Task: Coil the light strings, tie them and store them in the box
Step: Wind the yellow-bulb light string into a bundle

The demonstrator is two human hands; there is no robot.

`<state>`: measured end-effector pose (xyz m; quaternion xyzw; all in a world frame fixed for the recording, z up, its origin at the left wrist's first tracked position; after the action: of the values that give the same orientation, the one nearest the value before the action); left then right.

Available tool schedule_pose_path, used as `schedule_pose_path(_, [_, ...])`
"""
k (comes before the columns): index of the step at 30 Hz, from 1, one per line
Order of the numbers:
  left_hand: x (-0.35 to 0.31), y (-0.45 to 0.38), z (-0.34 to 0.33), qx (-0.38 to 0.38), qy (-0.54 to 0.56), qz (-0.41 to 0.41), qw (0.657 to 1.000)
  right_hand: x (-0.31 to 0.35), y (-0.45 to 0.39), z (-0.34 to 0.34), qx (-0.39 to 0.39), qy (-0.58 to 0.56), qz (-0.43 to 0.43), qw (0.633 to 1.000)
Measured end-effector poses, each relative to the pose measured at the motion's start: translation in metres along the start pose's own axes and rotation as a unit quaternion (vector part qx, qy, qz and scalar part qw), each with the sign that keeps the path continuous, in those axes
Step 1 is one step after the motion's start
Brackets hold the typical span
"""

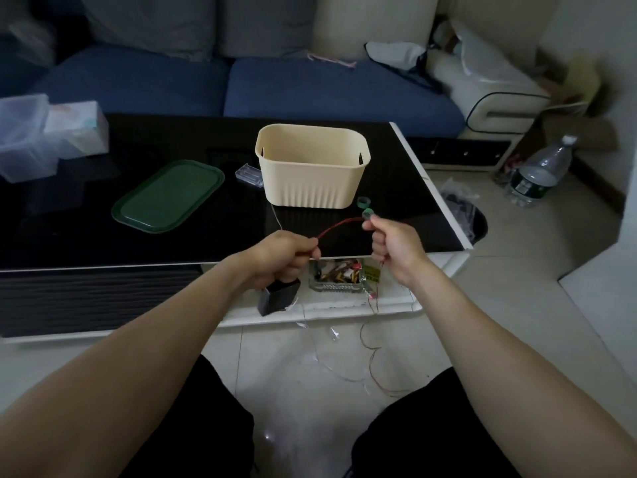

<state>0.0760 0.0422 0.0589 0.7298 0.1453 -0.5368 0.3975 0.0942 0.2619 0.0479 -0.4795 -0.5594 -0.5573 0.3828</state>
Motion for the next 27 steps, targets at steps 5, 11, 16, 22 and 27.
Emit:
schedule_pose_path(5, [0.0,-0.01,0.006,-0.008,0.232,-0.057,0.971,-0.027,-0.004,-0.008,0.025,0.236,-0.06,0.97])
schedule_pose_path(11, [-0.002,-0.022,0.006,-0.061,0.25,-0.059,0.965,-0.04,-0.005,-0.049,0.161,0.395,-0.002,0.905])
schedule_pose_path(16, [-0.003,-0.027,0.001,-0.061,0.242,-0.088,0.964,-0.041,0.001,-0.065,0.188,0.484,0.052,0.853])
schedule_pose_path(22, [0.004,-0.028,0.001,-0.07,0.219,-0.059,0.971,-0.041,0.008,-0.068,0.239,0.486,0.089,0.836])
schedule_pose_path(27, [0.011,-0.03,-0.005,0.028,0.113,0.034,0.993,-0.028,0.007,-0.061,0.255,0.471,0.111,0.838])
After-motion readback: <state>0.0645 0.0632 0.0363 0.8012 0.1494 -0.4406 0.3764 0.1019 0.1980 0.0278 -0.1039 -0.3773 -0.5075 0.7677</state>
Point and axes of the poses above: each hand's wrist, its own y-axis away from the middle knuckle, its own z-axis out of the back of the hand, x = y × z, the point moved 2 cm from there along -y, towards the middle knuckle, and after that the axes turned 8 degrees about x, right-handed, at the moved point
